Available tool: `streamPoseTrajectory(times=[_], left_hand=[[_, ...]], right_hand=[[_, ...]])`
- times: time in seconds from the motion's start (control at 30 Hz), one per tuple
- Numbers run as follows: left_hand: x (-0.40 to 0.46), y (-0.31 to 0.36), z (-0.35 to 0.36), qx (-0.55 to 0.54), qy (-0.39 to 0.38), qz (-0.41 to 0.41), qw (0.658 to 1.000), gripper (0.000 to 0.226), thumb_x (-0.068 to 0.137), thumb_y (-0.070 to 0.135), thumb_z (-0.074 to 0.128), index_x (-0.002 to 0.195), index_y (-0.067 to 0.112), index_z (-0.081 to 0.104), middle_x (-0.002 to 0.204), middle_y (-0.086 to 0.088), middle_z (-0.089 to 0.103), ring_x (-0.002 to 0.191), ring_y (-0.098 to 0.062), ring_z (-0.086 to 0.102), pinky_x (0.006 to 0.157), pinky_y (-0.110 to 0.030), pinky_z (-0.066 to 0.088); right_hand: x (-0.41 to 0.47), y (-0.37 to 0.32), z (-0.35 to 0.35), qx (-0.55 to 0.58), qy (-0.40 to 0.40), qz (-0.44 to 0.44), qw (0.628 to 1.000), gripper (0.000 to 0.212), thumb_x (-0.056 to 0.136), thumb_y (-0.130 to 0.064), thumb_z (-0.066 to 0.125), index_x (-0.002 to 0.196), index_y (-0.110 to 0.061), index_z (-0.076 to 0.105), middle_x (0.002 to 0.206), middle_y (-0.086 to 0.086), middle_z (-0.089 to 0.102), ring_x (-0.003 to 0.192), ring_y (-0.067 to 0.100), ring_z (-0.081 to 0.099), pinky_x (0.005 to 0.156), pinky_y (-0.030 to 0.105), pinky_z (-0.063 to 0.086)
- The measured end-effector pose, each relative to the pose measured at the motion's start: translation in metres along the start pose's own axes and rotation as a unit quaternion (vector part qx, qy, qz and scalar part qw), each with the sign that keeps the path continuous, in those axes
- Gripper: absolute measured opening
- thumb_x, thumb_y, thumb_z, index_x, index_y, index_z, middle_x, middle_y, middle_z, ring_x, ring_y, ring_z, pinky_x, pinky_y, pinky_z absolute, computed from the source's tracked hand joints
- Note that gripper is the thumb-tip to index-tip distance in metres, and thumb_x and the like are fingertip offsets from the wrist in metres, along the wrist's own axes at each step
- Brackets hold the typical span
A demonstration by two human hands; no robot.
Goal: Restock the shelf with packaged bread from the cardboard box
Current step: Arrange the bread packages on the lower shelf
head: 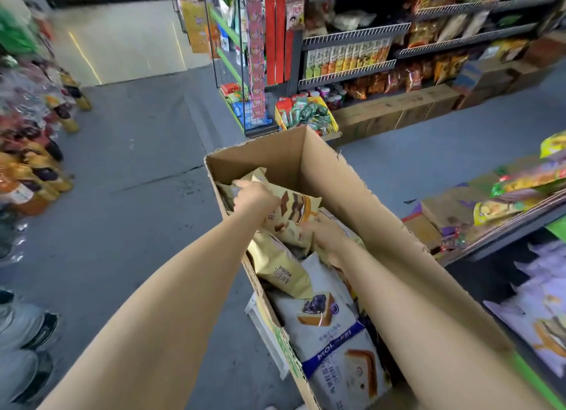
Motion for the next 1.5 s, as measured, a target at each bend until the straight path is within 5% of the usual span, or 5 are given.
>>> streamPoseTrajectory(times=[0.23, 0.37, 0.67, 1.1, 1.5], left_hand=[[0.000, -0.001, -0.003, -0.066, -0.049, 0.078, 0.994, 0.073, 0.076, 0.048, 0.072, 0.128, 0.004, 0.047, 0.116, -0.011, 0.057, 0.106, -0.025, 0.056, 0.083, -0.032, 0.047], [-0.003, -0.005, 0.001, 0.041, -0.042, 0.093, 0.994, 0.059, 0.089, 0.038, 0.061, 0.128, -0.004, 0.046, 0.135, -0.022, 0.044, 0.125, -0.034, 0.043, 0.099, -0.038, 0.040], [0.023, -0.007, -0.011, 0.130, -0.049, 0.040, 0.989, 0.111, 0.082, 0.037, 0.069, 0.147, -0.003, -0.012, 0.156, -0.024, -0.004, 0.145, -0.039, -0.005, 0.118, -0.048, 0.009], [0.036, -0.002, -0.009, 0.221, -0.018, 0.095, 0.970, 0.097, 0.062, 0.058, 0.077, 0.135, 0.008, 0.038, 0.135, -0.015, 0.047, 0.130, -0.035, 0.038, 0.113, -0.051, 0.019], [-0.018, 0.018, -0.035, 0.179, 0.158, 0.207, 0.949, 0.048, 0.076, 0.038, 0.073, 0.108, 0.012, 0.049, 0.091, -0.004, 0.060, 0.090, -0.029, 0.060, 0.071, -0.034, 0.036]], right_hand=[[-0.018, -0.007, -0.027, 0.158, 0.033, -0.013, 0.987, 0.040, 0.084, -0.020, 0.068, 0.120, -0.008, 0.056, 0.110, 0.013, 0.068, 0.098, 0.027, 0.066, 0.079, 0.035, 0.057], [-0.033, -0.030, -0.048, -0.122, 0.158, -0.148, 0.969, 0.062, 0.083, -0.035, 0.068, 0.136, -0.016, 0.043, 0.133, 0.003, 0.054, 0.123, 0.024, 0.050, 0.100, 0.036, 0.041], [-0.042, -0.062, -0.034, -0.522, 0.255, -0.243, 0.777, 0.044, 0.090, -0.041, 0.056, 0.126, -0.020, 0.040, 0.107, 0.009, 0.054, 0.099, 0.028, 0.053, 0.063, 0.031, 0.038], [-0.014, -0.044, -0.029, -0.089, 0.196, -0.140, 0.967, 0.056, 0.072, -0.023, 0.078, 0.121, -0.014, 0.052, 0.110, -0.003, 0.060, 0.096, 0.013, 0.056, 0.075, 0.022, 0.048], [-0.040, -0.051, -0.032, -0.077, 0.247, -0.251, 0.933, 0.040, 0.085, -0.025, 0.067, 0.120, -0.014, 0.053, 0.102, -0.008, 0.054, 0.097, 0.007, 0.050, 0.064, 0.007, 0.036]])
Point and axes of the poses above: each hand's wrist, its own x-axis towards the middle knuckle, its own z-axis out of the palm, y = z × x, the point moved 2 cm from there along x, towards the middle knuckle
